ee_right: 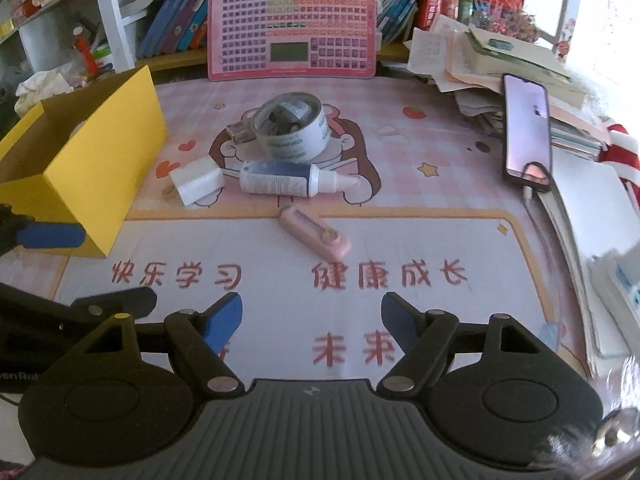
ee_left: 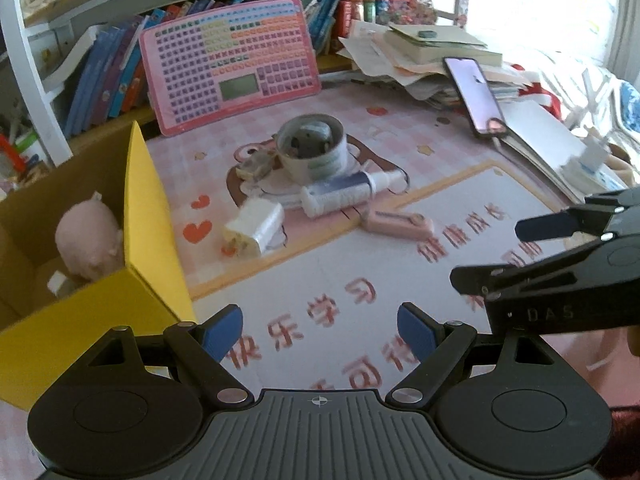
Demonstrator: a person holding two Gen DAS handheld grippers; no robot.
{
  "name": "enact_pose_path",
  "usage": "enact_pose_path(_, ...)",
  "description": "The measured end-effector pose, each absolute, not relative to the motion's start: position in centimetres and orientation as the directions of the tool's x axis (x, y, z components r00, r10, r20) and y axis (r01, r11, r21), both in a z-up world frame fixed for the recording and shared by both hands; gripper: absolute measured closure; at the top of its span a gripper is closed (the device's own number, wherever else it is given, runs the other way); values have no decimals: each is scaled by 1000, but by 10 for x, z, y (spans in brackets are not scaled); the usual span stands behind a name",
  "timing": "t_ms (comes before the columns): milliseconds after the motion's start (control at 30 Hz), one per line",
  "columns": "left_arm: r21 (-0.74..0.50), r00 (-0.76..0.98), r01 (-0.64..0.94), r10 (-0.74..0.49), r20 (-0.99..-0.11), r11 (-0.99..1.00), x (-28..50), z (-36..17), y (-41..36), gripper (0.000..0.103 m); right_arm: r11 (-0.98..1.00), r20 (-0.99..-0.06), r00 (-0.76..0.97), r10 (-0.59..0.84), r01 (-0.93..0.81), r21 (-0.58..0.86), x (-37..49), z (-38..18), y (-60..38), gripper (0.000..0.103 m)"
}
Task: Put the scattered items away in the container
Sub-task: 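Move both tools back toward the remaining items on the tablecloth, then close left gripper on the white charger while right gripper grasps the pink stick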
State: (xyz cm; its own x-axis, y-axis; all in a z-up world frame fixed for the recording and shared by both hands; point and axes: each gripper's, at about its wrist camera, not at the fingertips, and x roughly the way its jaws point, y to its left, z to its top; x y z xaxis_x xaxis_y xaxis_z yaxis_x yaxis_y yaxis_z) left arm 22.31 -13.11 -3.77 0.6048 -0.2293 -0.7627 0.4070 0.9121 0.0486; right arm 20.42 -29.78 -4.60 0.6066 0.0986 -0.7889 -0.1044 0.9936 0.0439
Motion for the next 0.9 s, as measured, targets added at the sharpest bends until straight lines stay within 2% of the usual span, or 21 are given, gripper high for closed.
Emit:
enact_pose_path(200, 84, 623, 365, -176, -762, 927, 253, -44, -147, 18, 990, -791, 598, 127, -130, 61, 233, -58, -306, 37)
enact_pose_path(267, 85, 628, 353, -168, -760, 932, 263, -45, -154, 24, 988, -793, 593, 138, -143, 64, 243, -61, -308, 44)
enact_pose_path(367, 109, 646, 338, -147, -749, 935, 279, -44, -166, 24, 983, -792, 589, 160, -172, 71, 257, -65, -312, 48)
enact_pose_path(600, 171, 653, 279, -57, -755, 945, 318, -53, -179, 24, 967, -802, 555, 221, -234, 104, 284, -78, -315, 51)
enact_pose_path(900, 187, 618, 189, 32, -785, 964, 354, -73, -182, 24, 944, -807, 521, 277, -305, 128, 308, -92, -314, 55)
